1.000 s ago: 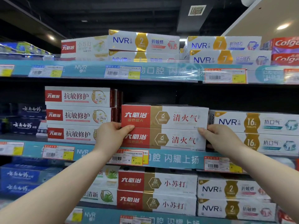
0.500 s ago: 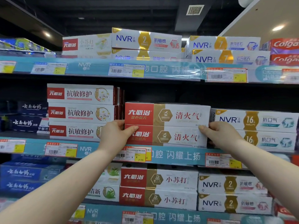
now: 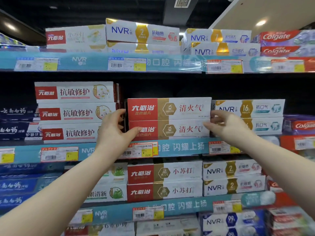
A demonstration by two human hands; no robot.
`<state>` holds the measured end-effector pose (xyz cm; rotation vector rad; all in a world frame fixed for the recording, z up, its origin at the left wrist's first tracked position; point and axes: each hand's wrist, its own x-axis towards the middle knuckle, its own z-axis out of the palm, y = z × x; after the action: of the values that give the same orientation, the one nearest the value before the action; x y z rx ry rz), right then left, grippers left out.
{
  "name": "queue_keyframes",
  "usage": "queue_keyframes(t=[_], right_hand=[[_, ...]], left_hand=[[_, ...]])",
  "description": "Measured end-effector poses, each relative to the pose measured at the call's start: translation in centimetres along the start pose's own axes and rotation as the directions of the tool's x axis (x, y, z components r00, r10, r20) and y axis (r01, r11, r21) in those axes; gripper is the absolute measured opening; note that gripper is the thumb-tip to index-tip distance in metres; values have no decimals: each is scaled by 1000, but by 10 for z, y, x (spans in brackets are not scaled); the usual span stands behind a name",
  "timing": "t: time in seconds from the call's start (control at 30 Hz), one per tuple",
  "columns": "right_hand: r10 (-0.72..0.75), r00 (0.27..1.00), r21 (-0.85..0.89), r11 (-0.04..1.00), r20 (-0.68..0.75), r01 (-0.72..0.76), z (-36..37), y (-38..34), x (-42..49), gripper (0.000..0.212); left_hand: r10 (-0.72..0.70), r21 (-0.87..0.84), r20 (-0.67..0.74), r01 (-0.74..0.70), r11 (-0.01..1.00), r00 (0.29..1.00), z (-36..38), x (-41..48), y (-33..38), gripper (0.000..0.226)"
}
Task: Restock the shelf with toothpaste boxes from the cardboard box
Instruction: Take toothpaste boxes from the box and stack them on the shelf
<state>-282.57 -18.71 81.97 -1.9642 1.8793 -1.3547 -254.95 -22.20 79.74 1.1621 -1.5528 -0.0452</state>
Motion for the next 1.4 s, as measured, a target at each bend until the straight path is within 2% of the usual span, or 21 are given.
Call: queue_keyframes(t=[0.17, 0.27, 0.33, 0.47, 0.73, 0.93, 1.07, 1.2, 1.4], right_hand=[[-85, 995, -302, 951, -57, 64, 11, -3, -27, 62], [-181, 983, -368, 912, 31, 180, 16, -9, -45, 64], [-212, 969, -397, 885, 123, 244, 20, -12, -57, 65], [-229, 945, -376, 875, 234, 305, 25, -14, -82, 66], [-194, 859, -298, 883, 474, 363, 22, 5, -160, 66], [-176, 771, -218, 899, 613, 379, 28, 14, -227, 66], [-205, 743, -175, 900, 637, 399, 30, 4, -246, 67], [-241, 724, -151, 890, 647, 431, 35, -12, -258, 67], [-237, 657, -136, 875, 716, 464, 71, -38, -288, 67]], left_hand=[[55, 22, 37, -56, 998, 998, -8, -25, -12, 63], [51, 77, 79, -57, 995, 996, -16, -51, -18, 64], [16, 172, 120, -36, 984, 993, -24, -67, -19, 70], [-66, 362, 197, -10, 932, 978, -37, -101, -19, 81], [-325, 508, 274, 150, 848, 905, -58, -206, 0, 83], [-467, 622, 288, 207, 755, 836, -84, -298, 18, 85], [-507, 670, 269, 219, 709, 819, -107, -327, 22, 89], [-501, 665, 239, 236, 709, 832, -127, -331, 23, 87], [-583, 690, 213, 302, 658, 784, -164, -360, 7, 85]])
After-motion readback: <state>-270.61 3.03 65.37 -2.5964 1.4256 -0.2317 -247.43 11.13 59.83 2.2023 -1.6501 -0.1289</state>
